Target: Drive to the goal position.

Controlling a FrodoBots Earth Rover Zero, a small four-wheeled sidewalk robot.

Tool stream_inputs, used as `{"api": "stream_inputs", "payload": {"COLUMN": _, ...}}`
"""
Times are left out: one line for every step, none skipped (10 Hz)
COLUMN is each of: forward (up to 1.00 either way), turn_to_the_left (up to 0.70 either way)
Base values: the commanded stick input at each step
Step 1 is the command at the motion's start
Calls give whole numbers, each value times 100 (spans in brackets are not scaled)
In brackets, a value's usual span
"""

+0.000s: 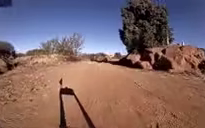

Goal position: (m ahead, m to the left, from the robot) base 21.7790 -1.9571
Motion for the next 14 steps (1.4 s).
{"api": "stream_inputs", "payload": {"forward": 50, "turn_to_the_left": 0}}
{"api": "stream_inputs", "payload": {"forward": 50, "turn_to_the_left": 0}}
{"api": "stream_inputs", "payload": {"forward": 50, "turn_to_the_left": 0}}
{"api": "stream_inputs", "payload": {"forward": 50, "turn_to_the_left": 0}}
{"api": "stream_inputs", "payload": {"forward": 50, "turn_to_the_left": 0}}
{"api": "stream_inputs", "payload": {"forward": 50, "turn_to_the_left": 0}}
{"api": "stream_inputs", "payload": {"forward": 50, "turn_to_the_left": 0}}
{"api": "stream_inputs", "payload": {"forward": 50, "turn_to_the_left": 0}}
{"api": "stream_inputs", "payload": {"forward": 50, "turn_to_the_left": 0}}
{"api": "stream_inputs", "payload": {"forward": 50, "turn_to_the_left": 0}}
{"api": "stream_inputs", "payload": {"forward": 50, "turn_to_the_left": 0}}
{"api": "stream_inputs", "payload": {"forward": 50, "turn_to_the_left": 0}}
{"api": "stream_inputs", "payload": {"forward": 50, "turn_to_the_left": 0}}
{"api": "stream_inputs", "payload": {"forward": 50, "turn_to_the_left": 0}}
